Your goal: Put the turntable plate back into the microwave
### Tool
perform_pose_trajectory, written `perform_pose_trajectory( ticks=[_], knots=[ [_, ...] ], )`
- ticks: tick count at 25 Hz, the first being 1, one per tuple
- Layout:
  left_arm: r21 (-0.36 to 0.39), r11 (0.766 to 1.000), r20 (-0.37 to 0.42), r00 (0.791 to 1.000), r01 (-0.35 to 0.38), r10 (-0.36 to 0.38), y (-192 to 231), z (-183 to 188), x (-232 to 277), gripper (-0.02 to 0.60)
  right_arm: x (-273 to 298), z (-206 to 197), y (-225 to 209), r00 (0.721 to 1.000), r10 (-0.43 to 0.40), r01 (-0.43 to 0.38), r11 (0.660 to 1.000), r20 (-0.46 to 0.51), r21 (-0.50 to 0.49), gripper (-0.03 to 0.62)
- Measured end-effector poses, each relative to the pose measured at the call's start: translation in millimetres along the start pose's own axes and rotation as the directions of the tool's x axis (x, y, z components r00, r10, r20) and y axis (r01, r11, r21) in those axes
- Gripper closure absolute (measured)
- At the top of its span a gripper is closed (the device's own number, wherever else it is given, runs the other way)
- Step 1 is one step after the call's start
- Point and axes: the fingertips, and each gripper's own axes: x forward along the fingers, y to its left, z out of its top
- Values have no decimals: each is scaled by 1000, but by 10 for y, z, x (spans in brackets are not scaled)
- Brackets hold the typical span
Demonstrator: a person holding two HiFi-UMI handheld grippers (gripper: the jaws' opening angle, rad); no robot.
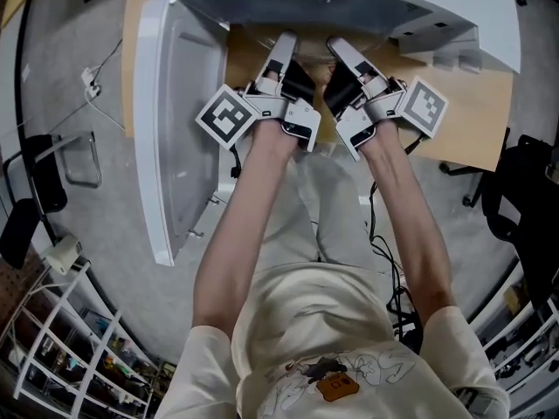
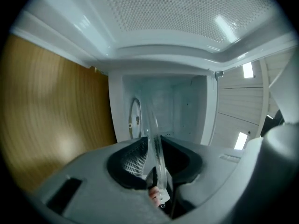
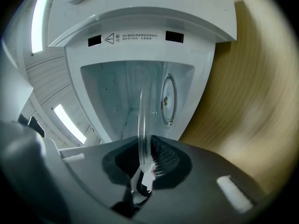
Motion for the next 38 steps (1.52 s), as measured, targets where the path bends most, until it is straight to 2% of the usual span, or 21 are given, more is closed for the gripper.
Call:
perform_pose_trajectory(
  ticks=[4, 9, 15, 18, 19, 21, 23, 24, 31, 35, 38],
  knots=[
    [-22, 1000, 18, 1000, 18, -18, -19, 18, 67, 512, 168, 128, -88, 1000, -9, 9, 1000, 7, 1, 546],
    [22, 998, 30, 998, -63, 62, 217, 96, 102, 525, 287, 233, -208, 998, -56, 56, 998, -5, -8, 546],
    [-44, 997, 32, 997, -71, 72, 243, 117, 214, 529, 342, 288, -174, 998, -60, 61, 998, 10, -17, 535],
    [-50, 994, 44, 994, -99, 101, 289, 186, 225, 534, 359, 198, -137, 997, -71, 71, 997, -20, -13, 463],
    [-45, 993, 42, 993, -107, 109, 310, 199, 236, 535, 350, 179, -150, 996, -82, 82, 997, -28, -9, 462],
    [-37, 993, 47, 993, -110, 111, 315, 225, 285, 537, 323, 174, -206, 992, -117, 117, 993, -36, -10, 469],
    [-29, 993, 55, 992, -112, 114, 310, 253, 333, 537, 304, 184, -276, 988, -152, 152, 988, -37, -4, 522],
    [-23, 993, 57, 992, -113, 114, 311, 264, 351, 538, 300, 188, -298, 987, -160, 160, 987, -35, 5, 528],
    [-12, 995, 62, 993, -96, 97, 324, 233, 342, 534, 289, 197, -347, 990, -137, 137, 986, 3, 101, 546],
    [47, 994, 45, 995, -95, 93, 255, 194, 331, 530, 282, 223, -238, 991, -137, 136, 991, 15, 13, 545],
    [138, 985, 29, 995, -104, 101, 202, 179, 329, 518, 293, 234, -169, 990, -144, 144, 988, 5, -50, 542]
  ],
)
